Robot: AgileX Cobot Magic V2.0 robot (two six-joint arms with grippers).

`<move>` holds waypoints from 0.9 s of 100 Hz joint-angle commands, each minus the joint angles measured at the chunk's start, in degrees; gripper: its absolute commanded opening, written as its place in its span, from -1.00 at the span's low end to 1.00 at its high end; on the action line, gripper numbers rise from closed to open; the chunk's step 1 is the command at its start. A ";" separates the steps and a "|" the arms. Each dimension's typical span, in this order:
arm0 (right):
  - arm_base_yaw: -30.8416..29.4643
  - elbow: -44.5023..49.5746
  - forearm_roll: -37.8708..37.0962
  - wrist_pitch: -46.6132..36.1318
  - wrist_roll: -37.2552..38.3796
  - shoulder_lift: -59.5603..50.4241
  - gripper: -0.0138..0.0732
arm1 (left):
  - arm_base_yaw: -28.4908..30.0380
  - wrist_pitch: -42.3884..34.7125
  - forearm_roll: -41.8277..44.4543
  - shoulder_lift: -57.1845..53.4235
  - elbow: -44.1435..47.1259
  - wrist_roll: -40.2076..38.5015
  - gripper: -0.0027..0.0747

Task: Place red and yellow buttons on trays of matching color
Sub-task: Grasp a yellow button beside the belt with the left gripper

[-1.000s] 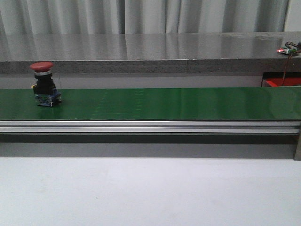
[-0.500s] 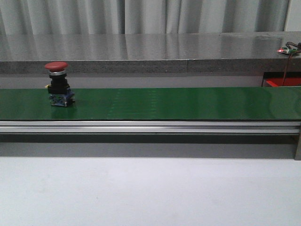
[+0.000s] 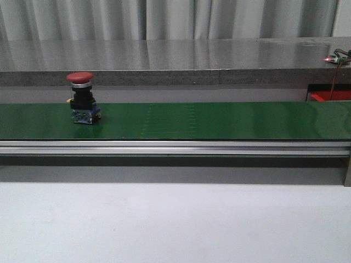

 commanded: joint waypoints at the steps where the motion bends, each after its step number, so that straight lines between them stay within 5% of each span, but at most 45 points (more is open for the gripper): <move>1: 0.07 -1.90 0.41 -2.35 -0.31 -1.26 -0.85 | -1.35 -0.87 -0.14 -6.18 -1.18 0.01 -0.45; 24: 0.07 -1.90 0.41 -2.35 -0.31 -1.26 -0.85 | -4.93 1.08 -0.15 -11.82 5.75 0.01 -0.45; 90: 0.07 -1.90 0.41 -2.35 -0.31 -1.26 -0.85 | -16.92 -9.72 -0.15 -17.06 26.23 0.01 -0.45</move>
